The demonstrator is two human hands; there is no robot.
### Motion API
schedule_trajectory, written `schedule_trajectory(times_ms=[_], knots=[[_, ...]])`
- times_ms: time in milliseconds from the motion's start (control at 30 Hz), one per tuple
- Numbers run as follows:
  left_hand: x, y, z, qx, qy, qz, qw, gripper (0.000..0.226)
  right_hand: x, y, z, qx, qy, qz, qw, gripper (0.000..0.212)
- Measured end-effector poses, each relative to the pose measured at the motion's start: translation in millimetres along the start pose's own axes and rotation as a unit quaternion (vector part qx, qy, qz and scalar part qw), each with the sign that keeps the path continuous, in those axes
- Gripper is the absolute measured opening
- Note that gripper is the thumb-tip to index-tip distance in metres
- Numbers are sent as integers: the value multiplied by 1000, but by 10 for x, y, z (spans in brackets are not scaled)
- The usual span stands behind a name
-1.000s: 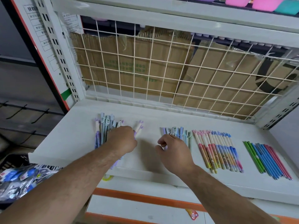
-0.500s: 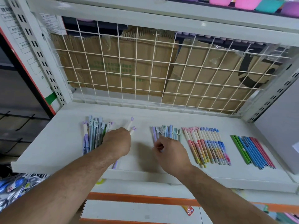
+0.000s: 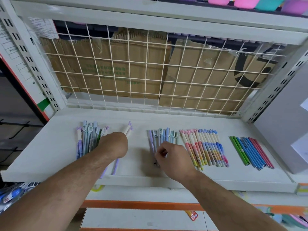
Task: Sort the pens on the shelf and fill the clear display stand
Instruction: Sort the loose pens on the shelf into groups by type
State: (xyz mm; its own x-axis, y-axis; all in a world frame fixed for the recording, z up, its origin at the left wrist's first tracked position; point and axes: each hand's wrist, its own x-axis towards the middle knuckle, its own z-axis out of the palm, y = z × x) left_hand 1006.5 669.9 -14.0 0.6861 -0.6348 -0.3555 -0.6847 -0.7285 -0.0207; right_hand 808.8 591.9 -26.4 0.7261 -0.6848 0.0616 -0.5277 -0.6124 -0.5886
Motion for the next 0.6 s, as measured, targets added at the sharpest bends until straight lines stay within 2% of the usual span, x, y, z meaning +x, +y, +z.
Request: schedule_trajectory(times_ms=[67,133,167,233,300,400,467,600], knots=[[25,8,33,-80,46,10,996,23,-8,40,-31,10,-3,6,1000,11],[24,51,20,-196,63,39,978,23,-6,59,-51,41,-5,12,999,12],[1,111,3,-275,49,53,959,27,-5,67,-69,66,-6,18,998,14],[-71,262,-36,-434,0,74,898,32,-7,58,-120,125,-15,31,992,21],[-153,416,-68,-535,-38,89,839,26,-23,36,-194,177,-31,46,983,29],[-276,632,-47,-603,-66,103,789,22,-82,18,-322,269,-66,72,958,30],[-315,763,-13,-619,-85,120,772,22,-116,44,-387,309,-78,88,944,27],[-399,954,16,-638,-101,127,753,21,-138,168,-464,297,-60,125,945,26]])
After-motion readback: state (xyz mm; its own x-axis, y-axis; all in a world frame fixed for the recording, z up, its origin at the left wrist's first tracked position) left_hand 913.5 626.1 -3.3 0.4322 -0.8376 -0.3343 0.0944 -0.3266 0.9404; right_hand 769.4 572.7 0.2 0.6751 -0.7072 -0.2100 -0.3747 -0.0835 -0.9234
